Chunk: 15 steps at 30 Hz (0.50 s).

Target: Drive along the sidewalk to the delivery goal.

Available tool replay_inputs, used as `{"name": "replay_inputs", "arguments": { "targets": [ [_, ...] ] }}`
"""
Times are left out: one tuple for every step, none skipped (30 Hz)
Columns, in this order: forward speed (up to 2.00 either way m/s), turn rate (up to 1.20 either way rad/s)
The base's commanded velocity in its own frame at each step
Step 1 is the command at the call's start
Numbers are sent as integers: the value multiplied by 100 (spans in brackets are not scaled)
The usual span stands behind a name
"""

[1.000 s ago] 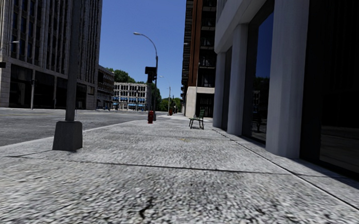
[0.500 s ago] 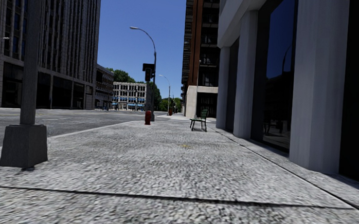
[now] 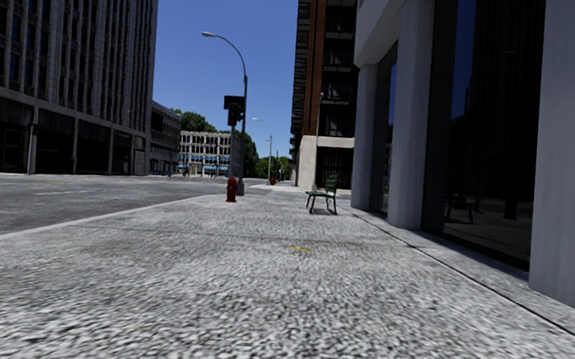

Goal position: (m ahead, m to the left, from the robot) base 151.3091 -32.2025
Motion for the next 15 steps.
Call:
{"name": "replay_inputs", "arguments": {
  "targets": [
    [200, 0],
    [200, 0],
    [200, 0],
    [200, 0],
    [200, 0],
    [200, 0],
    [200, 0],
    [200, 0],
    [200, 0],
    [200, 0],
    [200, 0],
    [200, 0],
    [200, 0],
    [200, 0],
    [200, 0]
  ]
}}
